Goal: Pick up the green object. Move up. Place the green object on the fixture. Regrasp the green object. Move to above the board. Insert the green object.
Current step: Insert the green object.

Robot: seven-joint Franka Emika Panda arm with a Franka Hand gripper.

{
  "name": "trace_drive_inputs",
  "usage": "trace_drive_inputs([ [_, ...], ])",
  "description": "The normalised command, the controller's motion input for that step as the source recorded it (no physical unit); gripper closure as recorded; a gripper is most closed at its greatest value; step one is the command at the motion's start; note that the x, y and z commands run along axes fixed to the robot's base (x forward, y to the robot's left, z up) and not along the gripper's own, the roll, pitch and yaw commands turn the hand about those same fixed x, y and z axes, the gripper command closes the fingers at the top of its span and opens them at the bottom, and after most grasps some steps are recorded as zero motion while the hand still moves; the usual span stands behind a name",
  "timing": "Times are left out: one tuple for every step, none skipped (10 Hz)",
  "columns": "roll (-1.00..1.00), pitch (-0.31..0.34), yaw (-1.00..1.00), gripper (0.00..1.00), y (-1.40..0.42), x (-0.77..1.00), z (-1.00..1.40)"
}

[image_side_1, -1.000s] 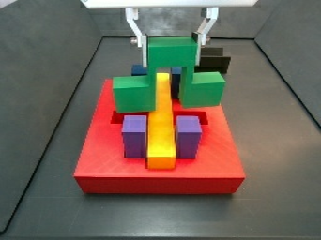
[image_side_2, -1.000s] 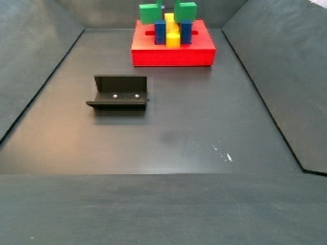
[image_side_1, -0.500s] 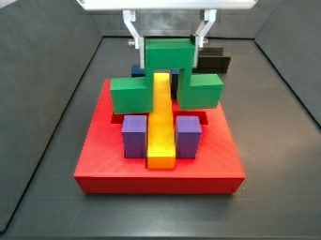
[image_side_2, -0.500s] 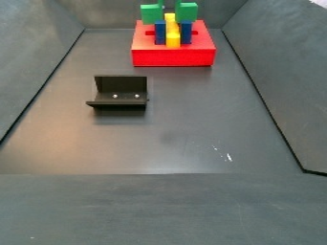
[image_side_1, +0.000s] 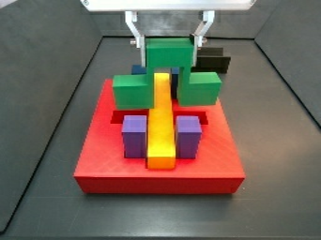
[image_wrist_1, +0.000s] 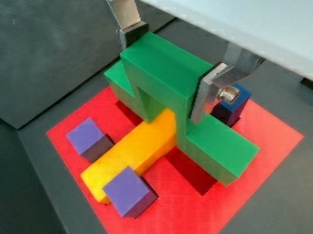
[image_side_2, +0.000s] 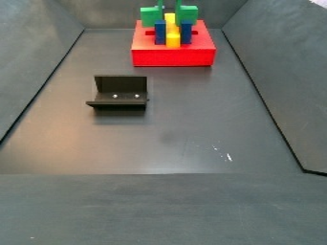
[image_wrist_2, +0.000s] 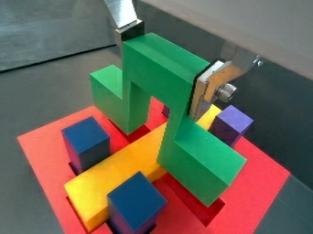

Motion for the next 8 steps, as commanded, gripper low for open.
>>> trace_drive_inputs([
  [0.03, 0.033, 0.00, 1.00, 0.00, -0.06, 0.00],
  [0.05, 0.020, 0.00, 1.00, -0.10, -0.16, 0.02],
  [0.07, 0.000, 0.00, 1.00, -0.13, -0.25, 0.00],
  [0.10, 0.000, 0.00, 1.00, -0.09, -0.23, 0.00],
  [0.07, 0.000, 0.00, 1.00, -0.11, -0.16, 0.00],
  [0.04, 0.000, 0.00, 1.00, -0.11, 0.00, 0.00],
  [0.04, 0.000, 0.01, 1.00, -0.13, 0.05, -0.03],
  [0.01, 0.000, 0.00, 1.00, -0.15, 0.17, -0.09],
])
